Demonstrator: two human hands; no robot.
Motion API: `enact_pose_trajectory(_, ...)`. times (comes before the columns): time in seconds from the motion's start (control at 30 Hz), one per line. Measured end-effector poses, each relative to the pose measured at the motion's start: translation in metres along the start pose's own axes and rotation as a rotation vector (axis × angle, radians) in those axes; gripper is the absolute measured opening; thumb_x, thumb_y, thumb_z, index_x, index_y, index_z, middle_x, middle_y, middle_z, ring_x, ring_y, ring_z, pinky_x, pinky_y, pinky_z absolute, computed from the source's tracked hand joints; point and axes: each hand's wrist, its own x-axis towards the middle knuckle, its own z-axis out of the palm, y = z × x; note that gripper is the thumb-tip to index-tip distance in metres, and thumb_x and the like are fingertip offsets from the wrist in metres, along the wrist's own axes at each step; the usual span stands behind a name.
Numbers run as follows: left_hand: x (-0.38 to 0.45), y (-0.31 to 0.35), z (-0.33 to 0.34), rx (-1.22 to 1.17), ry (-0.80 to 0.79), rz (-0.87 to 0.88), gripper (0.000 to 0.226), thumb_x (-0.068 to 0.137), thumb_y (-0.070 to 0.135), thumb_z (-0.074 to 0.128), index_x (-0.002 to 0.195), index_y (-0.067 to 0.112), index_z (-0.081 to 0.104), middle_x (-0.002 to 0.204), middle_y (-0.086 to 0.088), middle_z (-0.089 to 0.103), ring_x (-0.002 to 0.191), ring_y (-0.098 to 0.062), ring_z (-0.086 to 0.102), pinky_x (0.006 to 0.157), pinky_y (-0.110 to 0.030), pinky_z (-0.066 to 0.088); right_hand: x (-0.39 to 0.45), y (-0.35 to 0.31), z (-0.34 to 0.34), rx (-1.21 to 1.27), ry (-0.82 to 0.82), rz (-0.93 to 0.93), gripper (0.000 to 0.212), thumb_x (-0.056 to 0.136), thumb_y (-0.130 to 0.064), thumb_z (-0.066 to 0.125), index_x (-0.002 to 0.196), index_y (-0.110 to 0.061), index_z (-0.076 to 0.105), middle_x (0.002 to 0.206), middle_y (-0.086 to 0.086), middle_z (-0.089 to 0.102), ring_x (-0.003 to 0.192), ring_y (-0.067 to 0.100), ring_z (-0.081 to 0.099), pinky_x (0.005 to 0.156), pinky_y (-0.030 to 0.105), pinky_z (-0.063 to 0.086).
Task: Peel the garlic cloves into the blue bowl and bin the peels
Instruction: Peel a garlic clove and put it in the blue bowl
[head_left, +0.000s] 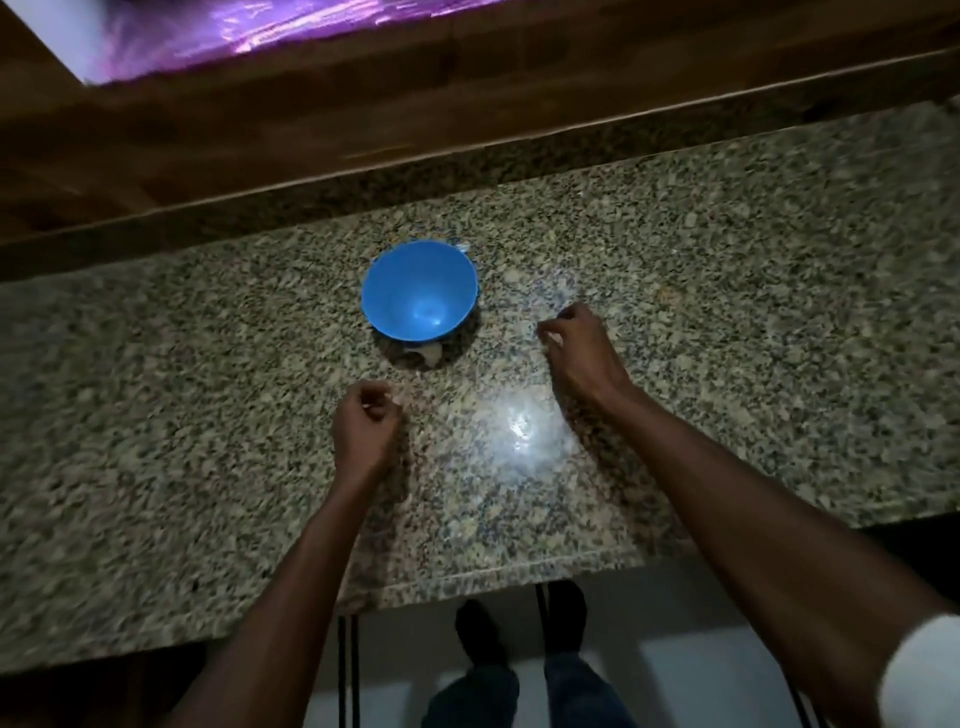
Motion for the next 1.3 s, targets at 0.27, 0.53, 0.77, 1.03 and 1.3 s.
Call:
enact_pose_trajectory(0.27, 0.032, 0.009, 0.026, 0.072, -0.063, 0.096, 0.053, 0.081, 0.034, 0.087, 0.120, 0.008, 0.061, 0.118, -0.012, 0.060, 0.106, -0.026, 0.060, 0.088, -0.042, 0.053, 0.007, -0.013, 0.011, -0.079, 0.053, -0.020, 0.017, 0.089, 0.005, 0.063, 0.096, 0.003, 0.078, 0.094, 0.021, 0.070, 0.087, 0.034, 0.066, 0.077, 0.036, 0.051)
enact_pose_trajectory(0.53, 0.044, 0.028, 0.054, -0.106, 0.100, 0.042, 0.041, 0.072, 0.048, 0.088, 0.091, 0.015, 0.073, 0.088, 0.001, 0.073, 0.087, -0.019, 0.070, 0.081, -0.043, 0.058, 0.032, -0.097, 0.001, 0.352, 0.215, -0.089, 0.014, 0.094, -0.020, 0.075, 0.105, -0.015, 0.082, 0.096, -0.008, 0.077, 0.087, -0.009, 0.067, 0.075, 0.002, 0.049)
enact_pose_trajectory(0.77, 0.055, 0.020, 0.059, -0.113, 0.079, -0.059, 0.026, 0.080, 0.046, 0.078, 0.091, 0.022, 0.079, 0.084, 0.004, 0.075, 0.089, -0.021, 0.070, 0.074, -0.041, 0.060, 0.059, -0.138, 0.018, 0.152, 0.071, -0.226, 0.015, 0.095, -0.009, 0.072, 0.106, -0.006, 0.082, 0.104, 0.007, 0.080, 0.091, 0.009, 0.068, 0.086, 0.019, 0.054)
enact_pose_trajectory(1.03, 0.033, 0.001, 0.029, -0.265, -0.008, -0.025, 0.016, 0.092, 0.028, 0.077, 0.090, 0.012, 0.080, 0.081, 0.000, 0.077, 0.079, -0.017, 0.073, 0.070, -0.032, 0.058, 0.017, -0.116, 0.025, 0.438, 0.169, -0.077, 0.014, 0.095, -0.016, 0.073, 0.106, -0.013, 0.081, 0.098, -0.005, 0.078, 0.091, -0.003, 0.071, 0.080, 0.006, 0.052)
enact_pose_trajectory(1.3, -0.021, 0.005, 0.015, -0.523, -0.122, -0.090, 0.010, 0.092, 0.024, 0.079, 0.092, 0.014, 0.078, 0.082, 0.002, 0.079, 0.080, -0.011, 0.075, 0.067, -0.016, 0.055, -0.057, -0.080, 0.068, 1.004, -0.213, 0.241, 0.031, 0.103, -0.025, 0.066, 0.132, -0.014, 0.070, 0.119, 0.005, 0.076, 0.100, 0.023, 0.077, 0.085, 0.038, 0.064)
